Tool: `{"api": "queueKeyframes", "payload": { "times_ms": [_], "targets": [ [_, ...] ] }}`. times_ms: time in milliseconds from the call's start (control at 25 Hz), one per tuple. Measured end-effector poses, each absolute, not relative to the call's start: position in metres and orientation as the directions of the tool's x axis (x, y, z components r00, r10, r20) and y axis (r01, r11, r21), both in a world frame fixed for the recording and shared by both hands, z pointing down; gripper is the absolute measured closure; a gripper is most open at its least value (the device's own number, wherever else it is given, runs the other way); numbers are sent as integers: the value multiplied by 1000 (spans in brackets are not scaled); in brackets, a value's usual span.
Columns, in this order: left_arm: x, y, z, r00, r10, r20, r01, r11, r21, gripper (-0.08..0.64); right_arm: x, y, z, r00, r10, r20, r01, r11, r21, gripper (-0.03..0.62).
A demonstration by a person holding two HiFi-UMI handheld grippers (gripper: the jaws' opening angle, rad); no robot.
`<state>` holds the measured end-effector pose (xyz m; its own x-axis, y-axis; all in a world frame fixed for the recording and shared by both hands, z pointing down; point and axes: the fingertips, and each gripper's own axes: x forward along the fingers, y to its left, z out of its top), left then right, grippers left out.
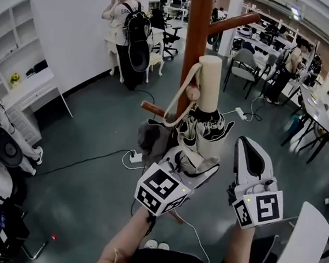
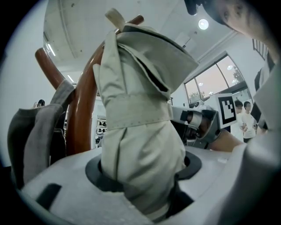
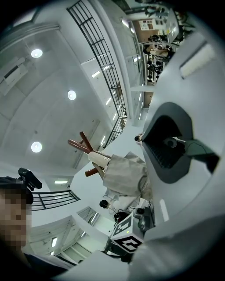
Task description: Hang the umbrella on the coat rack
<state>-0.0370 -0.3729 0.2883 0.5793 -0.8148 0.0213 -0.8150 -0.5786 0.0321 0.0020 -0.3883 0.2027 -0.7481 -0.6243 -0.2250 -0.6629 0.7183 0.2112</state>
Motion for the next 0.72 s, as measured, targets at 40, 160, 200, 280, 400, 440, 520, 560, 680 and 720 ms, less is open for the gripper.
{"api": "queueKeyframes", "payload": {
  "times_ms": [40,160,200,280,400,440,520,560,680,720],
  "targets": [
    [-36,-370,291,578,-816,18,-816,-578,30,273,2,-388,206,-747,-626,-223,-664,719,207,586],
    [-37,-362,302,564,-826,18,-826,-563,24,273,0,-385,220,-747,-630,-211,-664,723,192,586],
    [-38,-360,306,558,-830,25,-830,-557,22,272,0,-385,225,-747,-632,-207,-664,725,186,585],
    [-39,-361,313,549,-835,42,-836,-549,23,272,-1,-387,232,-747,-634,-199,-664,728,171,585],
    [-37,-359,323,540,-839,61,-842,-540,27,272,-4,-389,241,-749,-636,-187,-661,734,155,585],
    [-36,-356,327,539,-840,66,-842,-538,29,272,-4,-388,245,-750,-636,-182,-661,735,151,586],
    [-34,-350,337,539,-839,77,-842,-538,37,272,-5,-384,253,-748,-640,-176,-662,736,143,586],
    [-34,-347,343,538,-839,79,-843,-536,44,272,-6,-382,258,-746,-642,-174,-664,734,139,586],
    [-36,-338,357,533,-843,70,-845,-527,89,272,-8,-376,271,-742,-648,-170,-669,731,131,585],
    [-37,-336,360,533,-844,65,-844,-524,109,272,-8,-374,275,-741,-650,-168,-671,731,128,586]
  ]
}}
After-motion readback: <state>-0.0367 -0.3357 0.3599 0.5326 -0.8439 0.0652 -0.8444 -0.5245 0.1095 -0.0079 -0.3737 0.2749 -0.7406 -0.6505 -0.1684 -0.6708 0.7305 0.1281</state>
